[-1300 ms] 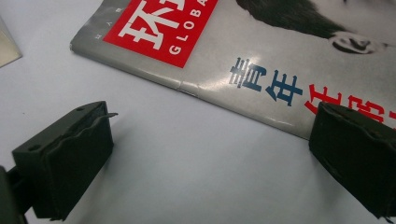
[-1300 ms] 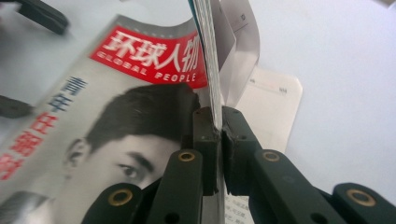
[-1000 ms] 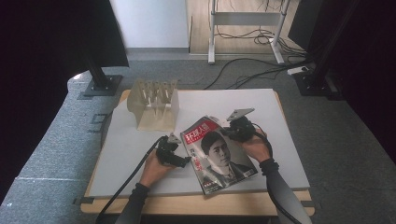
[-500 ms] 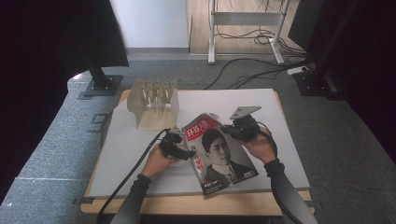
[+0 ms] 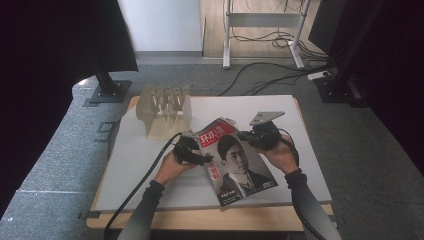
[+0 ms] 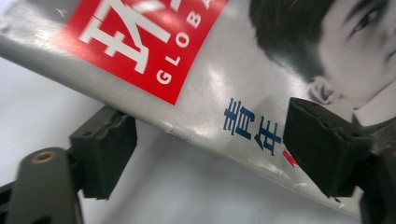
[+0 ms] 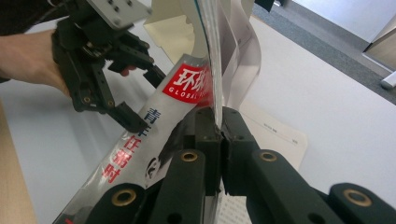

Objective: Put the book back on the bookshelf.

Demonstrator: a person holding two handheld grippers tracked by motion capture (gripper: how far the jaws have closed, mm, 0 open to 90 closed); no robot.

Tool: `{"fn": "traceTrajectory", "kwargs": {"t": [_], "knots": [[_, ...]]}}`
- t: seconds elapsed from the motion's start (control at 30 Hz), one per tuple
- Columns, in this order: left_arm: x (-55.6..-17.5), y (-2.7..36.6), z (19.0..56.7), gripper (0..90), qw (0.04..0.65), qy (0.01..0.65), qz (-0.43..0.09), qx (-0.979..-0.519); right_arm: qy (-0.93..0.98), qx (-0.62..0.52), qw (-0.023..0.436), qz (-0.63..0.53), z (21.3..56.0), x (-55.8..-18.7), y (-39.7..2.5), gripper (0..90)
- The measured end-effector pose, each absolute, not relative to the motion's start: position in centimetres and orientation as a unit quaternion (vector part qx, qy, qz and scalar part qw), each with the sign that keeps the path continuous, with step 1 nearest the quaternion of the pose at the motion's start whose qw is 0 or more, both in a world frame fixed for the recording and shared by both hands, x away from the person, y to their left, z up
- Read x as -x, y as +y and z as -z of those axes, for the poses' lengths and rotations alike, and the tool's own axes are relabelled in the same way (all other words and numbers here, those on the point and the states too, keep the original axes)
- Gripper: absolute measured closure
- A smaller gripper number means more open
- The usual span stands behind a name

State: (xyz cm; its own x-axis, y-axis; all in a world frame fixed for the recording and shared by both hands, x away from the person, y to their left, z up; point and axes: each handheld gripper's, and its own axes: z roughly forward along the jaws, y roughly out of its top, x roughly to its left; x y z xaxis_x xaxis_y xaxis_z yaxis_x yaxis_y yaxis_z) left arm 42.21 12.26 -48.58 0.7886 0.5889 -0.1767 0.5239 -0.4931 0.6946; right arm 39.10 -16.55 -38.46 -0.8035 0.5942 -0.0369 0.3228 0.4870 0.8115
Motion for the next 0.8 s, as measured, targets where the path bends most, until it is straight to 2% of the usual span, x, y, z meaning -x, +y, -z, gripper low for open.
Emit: {"fn": "traceTrajectory", "kwargs": {"t": [0.13,0.37,0.6,0.8], "knots": [[-42.0,12.1,47.2,34.5,0.383,0.32,-0.072,-0.864,0.846,-0.273,0.159,-0.43,38.4,-39.3,-16.7,85.6],[-42.3,11.9,45.6,49.8,0.373,0.313,-0.051,-0.872,0.841,-0.268,0.155,-0.443,37.9,-39.5,-16.8,85.6],[-42.5,11.8,44.7,61.4,0.366,0.316,-0.026,-0.875,0.843,-0.266,0.161,-0.44,37.8,-39.6,-16.7,85.4],[-42.4,12.3,43.0,69.6,0.387,0.314,-0.032,-0.867,0.838,-0.274,0.169,-0.44,37.6,-40.0,-17.3,85.1]]}}
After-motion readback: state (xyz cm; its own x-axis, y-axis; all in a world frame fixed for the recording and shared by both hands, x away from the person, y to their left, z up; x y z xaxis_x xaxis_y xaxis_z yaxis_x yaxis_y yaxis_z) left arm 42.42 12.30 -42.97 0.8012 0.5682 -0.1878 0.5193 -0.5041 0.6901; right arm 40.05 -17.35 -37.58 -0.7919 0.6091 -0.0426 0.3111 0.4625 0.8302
